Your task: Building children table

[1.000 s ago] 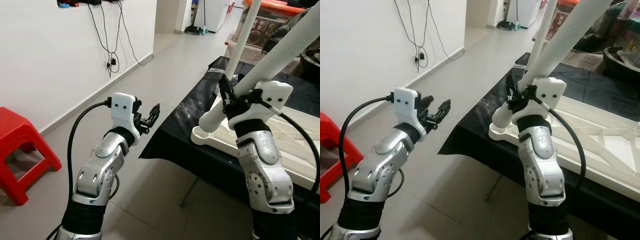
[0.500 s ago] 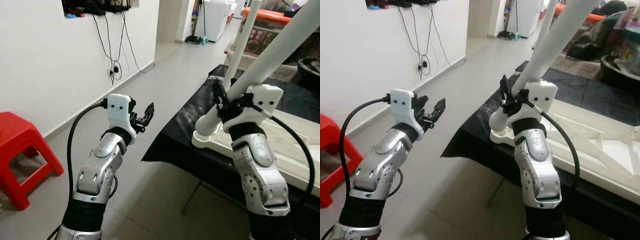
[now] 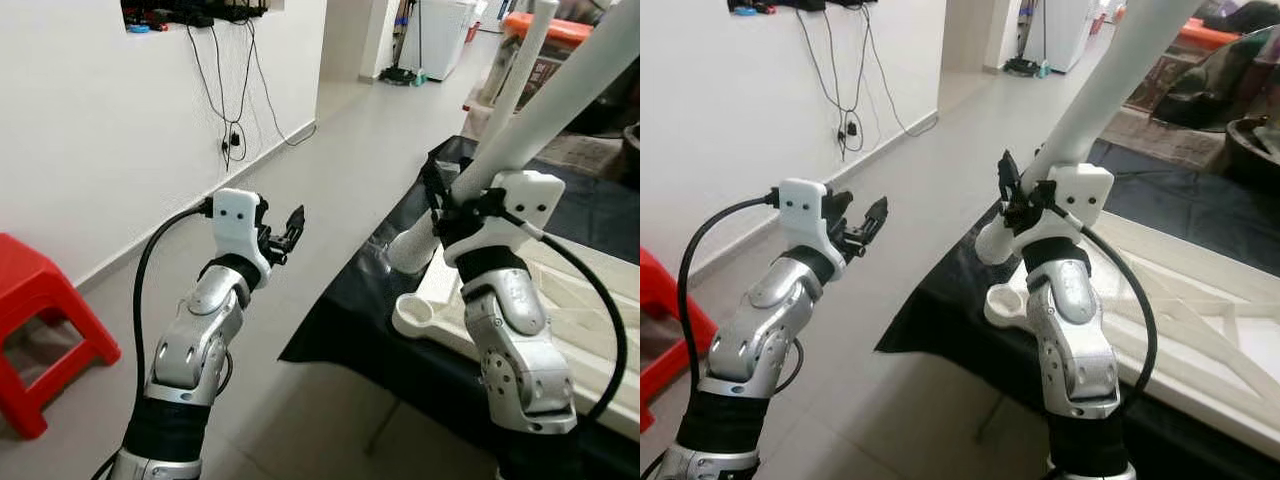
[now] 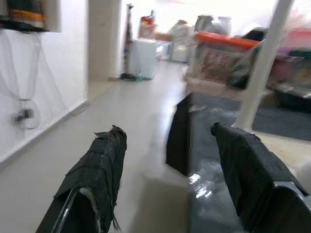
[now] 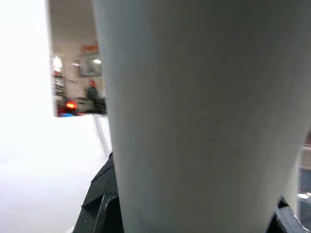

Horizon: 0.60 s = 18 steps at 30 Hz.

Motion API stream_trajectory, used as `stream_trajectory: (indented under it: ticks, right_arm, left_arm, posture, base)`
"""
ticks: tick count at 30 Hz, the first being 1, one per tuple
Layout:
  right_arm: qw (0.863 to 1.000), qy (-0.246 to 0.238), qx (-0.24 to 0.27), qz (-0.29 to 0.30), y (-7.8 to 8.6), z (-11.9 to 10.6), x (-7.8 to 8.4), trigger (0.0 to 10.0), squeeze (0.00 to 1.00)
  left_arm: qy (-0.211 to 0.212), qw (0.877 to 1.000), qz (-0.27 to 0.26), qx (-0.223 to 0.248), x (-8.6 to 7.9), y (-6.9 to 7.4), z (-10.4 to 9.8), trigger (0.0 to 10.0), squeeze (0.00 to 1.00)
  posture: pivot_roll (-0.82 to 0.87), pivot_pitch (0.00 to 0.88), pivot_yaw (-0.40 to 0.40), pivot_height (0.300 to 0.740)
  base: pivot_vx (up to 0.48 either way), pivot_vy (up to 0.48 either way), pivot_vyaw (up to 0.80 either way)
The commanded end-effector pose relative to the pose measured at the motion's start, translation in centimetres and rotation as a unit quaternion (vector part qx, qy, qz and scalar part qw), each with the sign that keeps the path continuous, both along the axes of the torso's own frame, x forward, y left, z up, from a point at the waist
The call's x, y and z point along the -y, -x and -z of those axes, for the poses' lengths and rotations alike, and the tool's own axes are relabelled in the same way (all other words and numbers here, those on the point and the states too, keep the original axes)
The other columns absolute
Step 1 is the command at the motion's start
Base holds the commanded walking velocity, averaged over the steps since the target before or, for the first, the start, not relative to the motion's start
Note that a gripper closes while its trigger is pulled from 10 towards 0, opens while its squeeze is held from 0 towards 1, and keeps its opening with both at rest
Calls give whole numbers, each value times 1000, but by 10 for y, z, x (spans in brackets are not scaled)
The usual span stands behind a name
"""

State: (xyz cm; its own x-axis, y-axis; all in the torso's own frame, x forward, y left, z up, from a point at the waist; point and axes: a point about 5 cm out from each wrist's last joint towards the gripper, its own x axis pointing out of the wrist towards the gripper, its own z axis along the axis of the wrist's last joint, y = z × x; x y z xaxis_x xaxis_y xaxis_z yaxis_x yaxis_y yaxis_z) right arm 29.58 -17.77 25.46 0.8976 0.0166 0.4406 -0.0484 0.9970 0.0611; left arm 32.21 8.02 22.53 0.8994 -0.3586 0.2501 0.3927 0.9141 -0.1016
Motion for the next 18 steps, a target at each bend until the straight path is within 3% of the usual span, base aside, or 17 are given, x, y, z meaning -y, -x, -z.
stream_trajectory:
  ticks: [1, 15, 18]
  right_arm:
    - [1000, 3, 17, -21, -2, -7, -11, 10000, 0]
    - [1000, 1, 19, -10, -4, -9, -8, 10000, 0]
    - [1000, 3, 11, -4, -6, -8, -6, 10000, 0]
  left_arm:
    - [0, 999, -32, -2, -16, -3, 1, 10000, 0]
    - [-12, 999, -37, -2, -18, -3, 3, 10000, 0]
    - [-12, 999, -37, -3, -17, -3, 3, 10000, 0]
  posture:
    - [135, 0, -114, 740]
    - [137, 0, -119, 740]
    - [137, 0, -121, 740]
  base:
    - [0, 0, 0]
    - [0, 0, 0]
    - [0, 0, -613]
